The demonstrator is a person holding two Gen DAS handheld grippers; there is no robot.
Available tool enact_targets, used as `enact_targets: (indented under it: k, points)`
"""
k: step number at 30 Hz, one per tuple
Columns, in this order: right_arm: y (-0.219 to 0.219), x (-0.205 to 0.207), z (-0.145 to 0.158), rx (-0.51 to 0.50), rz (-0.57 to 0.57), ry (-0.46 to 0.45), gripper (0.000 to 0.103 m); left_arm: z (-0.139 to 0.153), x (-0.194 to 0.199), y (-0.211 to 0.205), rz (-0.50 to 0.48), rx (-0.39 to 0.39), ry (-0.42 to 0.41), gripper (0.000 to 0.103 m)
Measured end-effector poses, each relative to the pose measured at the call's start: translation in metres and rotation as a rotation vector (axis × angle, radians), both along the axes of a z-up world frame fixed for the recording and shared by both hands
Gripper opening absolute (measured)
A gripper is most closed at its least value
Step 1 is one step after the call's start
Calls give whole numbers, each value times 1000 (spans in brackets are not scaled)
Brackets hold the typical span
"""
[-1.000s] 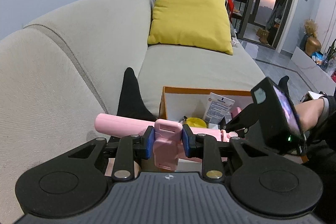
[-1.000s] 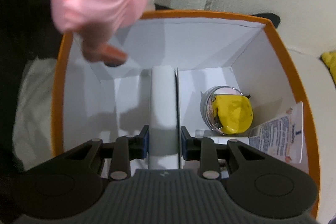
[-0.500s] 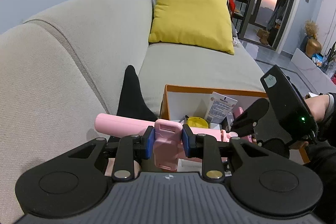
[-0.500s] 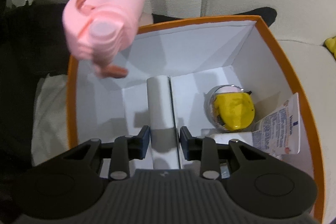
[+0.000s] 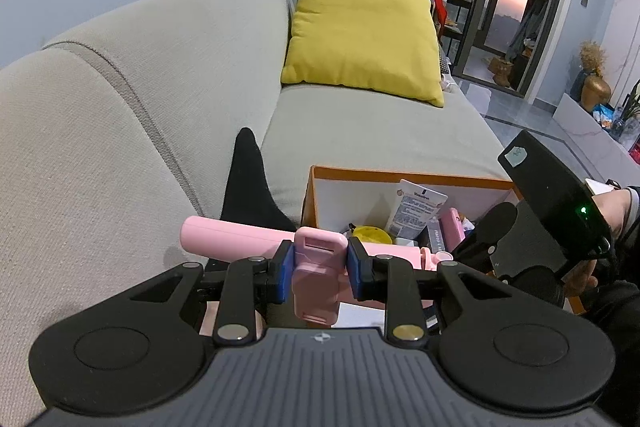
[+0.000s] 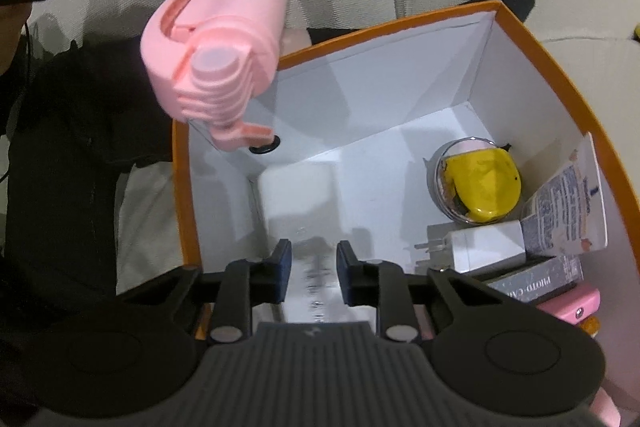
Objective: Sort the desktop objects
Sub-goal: 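Lower the glasses case into the box and open the right gripper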
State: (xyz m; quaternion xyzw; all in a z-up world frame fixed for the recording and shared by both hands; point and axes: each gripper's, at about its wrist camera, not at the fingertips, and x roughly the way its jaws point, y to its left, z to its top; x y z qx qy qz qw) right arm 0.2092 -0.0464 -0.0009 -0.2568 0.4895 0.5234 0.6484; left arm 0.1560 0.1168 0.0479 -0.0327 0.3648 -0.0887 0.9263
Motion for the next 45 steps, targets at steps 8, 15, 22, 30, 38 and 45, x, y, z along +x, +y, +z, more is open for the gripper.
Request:
enact_targets:
  k: [8,15,22,30,38,45]
  points:
    - [-9,10,3,-121,-37,-43,25,4,0,-8,-26,0,-9,32]
    - [-29,26,-8,-249,-35,-54,15,12,0,-22,-77,-3,-23,32]
    - [-53,27,-29,-333,104,-72,9,12,2,-48,-134,-35,14,32]
    - [-55,28,-31,-227,130,-68,4,1,10,-66,-121,-55,60,31]
    - [-58,33,-27,-128,103,-57,5,-10,11,-77,-103,-66,109,31]
    - [-87,25,8,-74,77,-128,7,-33,15,-98,-113,-3,177,31]
